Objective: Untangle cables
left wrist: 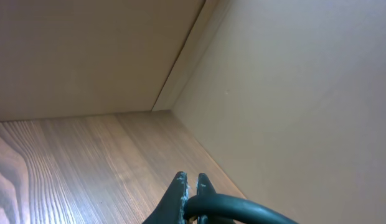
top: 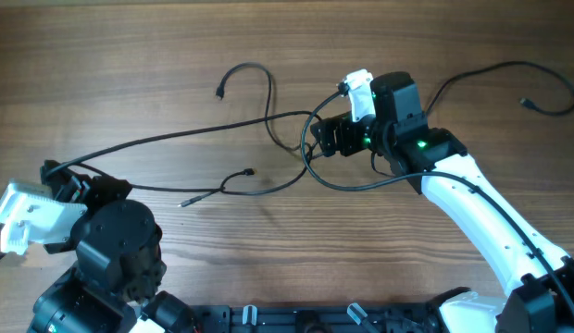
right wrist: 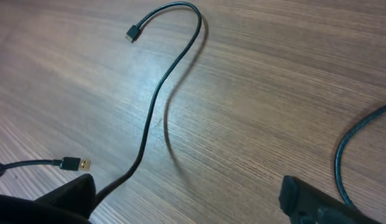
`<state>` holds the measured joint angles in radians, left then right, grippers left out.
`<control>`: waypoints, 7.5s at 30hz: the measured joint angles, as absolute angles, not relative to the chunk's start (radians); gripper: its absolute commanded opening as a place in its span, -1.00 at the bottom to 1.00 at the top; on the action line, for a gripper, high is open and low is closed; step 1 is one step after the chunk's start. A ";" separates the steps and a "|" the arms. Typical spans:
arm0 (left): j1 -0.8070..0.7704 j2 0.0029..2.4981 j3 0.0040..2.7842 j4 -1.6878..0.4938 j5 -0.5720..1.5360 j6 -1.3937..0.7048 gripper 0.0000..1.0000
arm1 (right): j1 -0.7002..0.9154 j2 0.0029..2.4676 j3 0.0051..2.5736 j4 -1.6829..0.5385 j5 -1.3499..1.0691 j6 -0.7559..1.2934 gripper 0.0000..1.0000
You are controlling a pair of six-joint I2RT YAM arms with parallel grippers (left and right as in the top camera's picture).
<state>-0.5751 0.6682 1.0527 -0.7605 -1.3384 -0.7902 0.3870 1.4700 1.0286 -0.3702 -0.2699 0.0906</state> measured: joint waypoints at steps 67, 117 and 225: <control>-0.143 1.010 1.050 0.363 0.043 -0.632 -0.92 | 0.437 1.472 1.023 -0.091 -0.823 0.047 0.99; -0.055 0.971 1.050 0.523 0.212 -0.961 -0.92 | 0.608 1.638 1.023 0.136 -0.426 0.416 1.00; -0.321 1.280 1.058 -1.179 0.020 -0.573 0.30 | -0.223 1.621 1.021 0.146 -0.854 1.329 -0.91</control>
